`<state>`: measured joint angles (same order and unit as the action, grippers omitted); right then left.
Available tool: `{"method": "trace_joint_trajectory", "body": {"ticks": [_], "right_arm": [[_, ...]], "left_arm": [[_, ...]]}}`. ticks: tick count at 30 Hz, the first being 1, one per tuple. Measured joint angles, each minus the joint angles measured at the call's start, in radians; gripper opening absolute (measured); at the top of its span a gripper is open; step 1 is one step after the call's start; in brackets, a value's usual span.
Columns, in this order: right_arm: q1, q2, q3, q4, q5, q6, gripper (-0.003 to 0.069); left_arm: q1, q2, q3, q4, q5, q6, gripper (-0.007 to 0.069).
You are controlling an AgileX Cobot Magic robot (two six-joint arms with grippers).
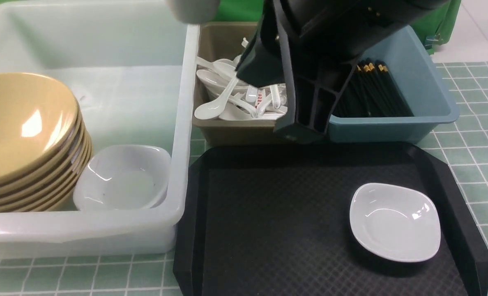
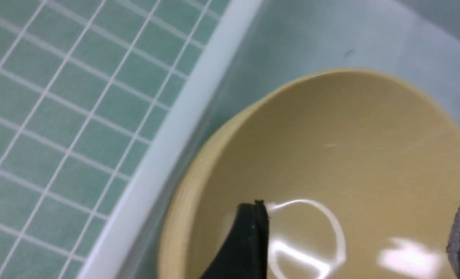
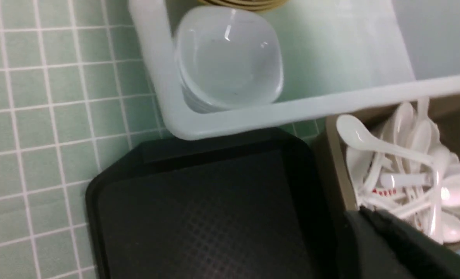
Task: On blue table put chopsticks spoon bowls plates into blue grey white boxes.
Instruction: 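Grasp the small white bowl on the black tray by its rim with the left gripper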
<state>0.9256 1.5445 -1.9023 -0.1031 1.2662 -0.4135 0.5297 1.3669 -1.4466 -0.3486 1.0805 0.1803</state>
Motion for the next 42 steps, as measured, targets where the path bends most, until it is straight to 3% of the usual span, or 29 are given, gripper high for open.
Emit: {"method": "trace_joint_trajectory", "body": {"ticks": [4, 7, 13, 18, 24, 33, 37, 40, 42], "right_arm": [[-0.062, -0.018, 0.025, -0.003, -0.002, 0.054, 0.0047], [-0.156, -0.093, 0.156, -0.006, -0.007, 0.106, 0.0047], [-0.326, -0.291, 0.429, -0.018, -0.006, 0.176, 0.0047], [-0.406, -0.441, 0.6, -0.021, -0.004, 0.205, 0.0047], [-0.435, -0.617, 0.729, -0.018, 0.0, 0.209, 0.0048], [-0.435, -0.698, 0.757, -0.018, 0.0, 0.211, 0.0048], [-0.435, -0.698, 0.76, -0.017, 0.001, 0.211, 0.0048], [-0.435, -0.697, 0.76, -0.014, 0.001, 0.211, 0.0048], [-0.435, -0.691, 0.76, -0.005, 0.001, 0.206, 0.0048]], "left_arm": [[-0.227, -0.028, -0.081, 0.0, 0.071, -0.014, 0.0598], [-0.518, -0.02, -0.078, 0.0, 0.088, -0.027, 0.0552], [-0.96, 0.146, -0.035, 0.027, -0.051, -0.084, 0.0528], [-1.189, 0.396, -0.088, 0.031, -0.16, -0.095, 0.0528], [-1.306, 0.708, -0.335, 0.033, -0.163, -0.095, 0.0528], [-1.358, 1.03, -0.676, 0.082, -0.05, -0.091, 0.0526], [-1.363, 1.069, -0.74, 0.097, -0.014, -0.111, 0.0382], [-1.366, 1.075, -0.754, 0.112, 0.004, -0.119, 0.0162], [-1.366, 1.066, -0.762, 0.098, 0.029, -0.12, 0.0085]]}}
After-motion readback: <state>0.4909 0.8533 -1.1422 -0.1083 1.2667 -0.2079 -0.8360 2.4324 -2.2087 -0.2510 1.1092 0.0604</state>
